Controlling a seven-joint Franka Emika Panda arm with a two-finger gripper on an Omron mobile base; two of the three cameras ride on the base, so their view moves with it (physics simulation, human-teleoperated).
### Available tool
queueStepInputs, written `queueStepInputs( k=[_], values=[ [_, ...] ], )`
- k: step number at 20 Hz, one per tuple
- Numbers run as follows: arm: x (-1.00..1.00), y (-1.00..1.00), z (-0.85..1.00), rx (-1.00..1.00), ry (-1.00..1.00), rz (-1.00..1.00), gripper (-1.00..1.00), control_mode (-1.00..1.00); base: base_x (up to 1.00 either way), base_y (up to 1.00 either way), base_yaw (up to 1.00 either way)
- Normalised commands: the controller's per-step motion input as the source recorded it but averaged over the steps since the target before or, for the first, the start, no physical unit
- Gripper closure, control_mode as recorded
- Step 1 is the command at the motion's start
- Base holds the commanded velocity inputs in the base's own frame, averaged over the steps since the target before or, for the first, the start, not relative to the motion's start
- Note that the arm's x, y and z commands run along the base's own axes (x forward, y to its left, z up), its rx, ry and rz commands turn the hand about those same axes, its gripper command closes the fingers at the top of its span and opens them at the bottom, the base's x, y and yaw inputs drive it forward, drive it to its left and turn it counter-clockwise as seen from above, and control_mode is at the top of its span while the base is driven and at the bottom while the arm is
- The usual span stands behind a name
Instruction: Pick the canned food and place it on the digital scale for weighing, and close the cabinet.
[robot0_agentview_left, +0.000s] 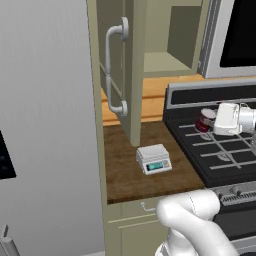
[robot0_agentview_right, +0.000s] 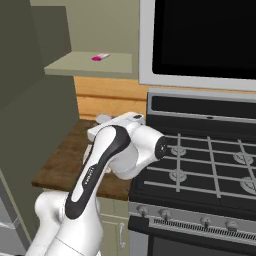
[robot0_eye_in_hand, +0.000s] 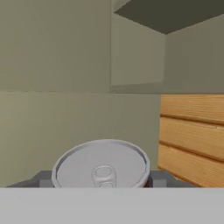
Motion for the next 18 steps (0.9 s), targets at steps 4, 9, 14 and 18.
queueStepInputs(
  k=[4, 9, 14, 18],
  values=[
    [0.40, 0.59, -0.68, -0.15, 0.01, -0.01, 1.00, -1.00, 0.00, 0.00, 0.00],
    [0.13, 0.60, -0.54, -0.13, 0.11, -0.03, 1.00, -1.00, 0.00, 0.00, 0.00],
    [0.11, 0.39, -0.18, -0.05, 0.15, 0.00, 1.00, -1.00, 0.00, 0.00, 0.00],
    [0.12, 0.07, -0.11, 0.00, 0.13, 0.01, 1.00, -1.00, 0.00, 0.00, 0.00]
  ],
)
